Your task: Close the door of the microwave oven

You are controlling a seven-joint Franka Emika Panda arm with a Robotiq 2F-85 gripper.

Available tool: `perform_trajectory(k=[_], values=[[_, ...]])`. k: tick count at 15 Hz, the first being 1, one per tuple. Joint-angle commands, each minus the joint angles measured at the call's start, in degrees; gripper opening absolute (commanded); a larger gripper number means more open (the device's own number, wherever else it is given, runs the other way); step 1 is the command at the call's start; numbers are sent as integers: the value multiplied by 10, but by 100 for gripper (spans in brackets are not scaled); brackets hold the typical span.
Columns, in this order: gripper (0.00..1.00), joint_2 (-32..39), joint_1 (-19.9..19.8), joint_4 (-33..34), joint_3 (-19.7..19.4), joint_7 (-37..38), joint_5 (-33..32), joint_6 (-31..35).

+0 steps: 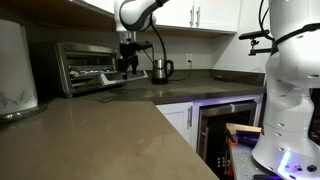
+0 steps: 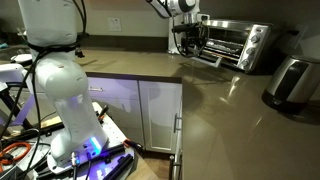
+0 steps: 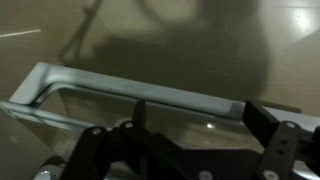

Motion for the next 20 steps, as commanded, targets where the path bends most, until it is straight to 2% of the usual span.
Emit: perform_trajectory(k=[1, 13, 20], values=[[97, 9, -6, 12, -6, 6, -24, 40], [97, 13, -7, 52, -12, 6, -53, 33], [97, 28, -12, 82, -27, 5, -82, 60]])
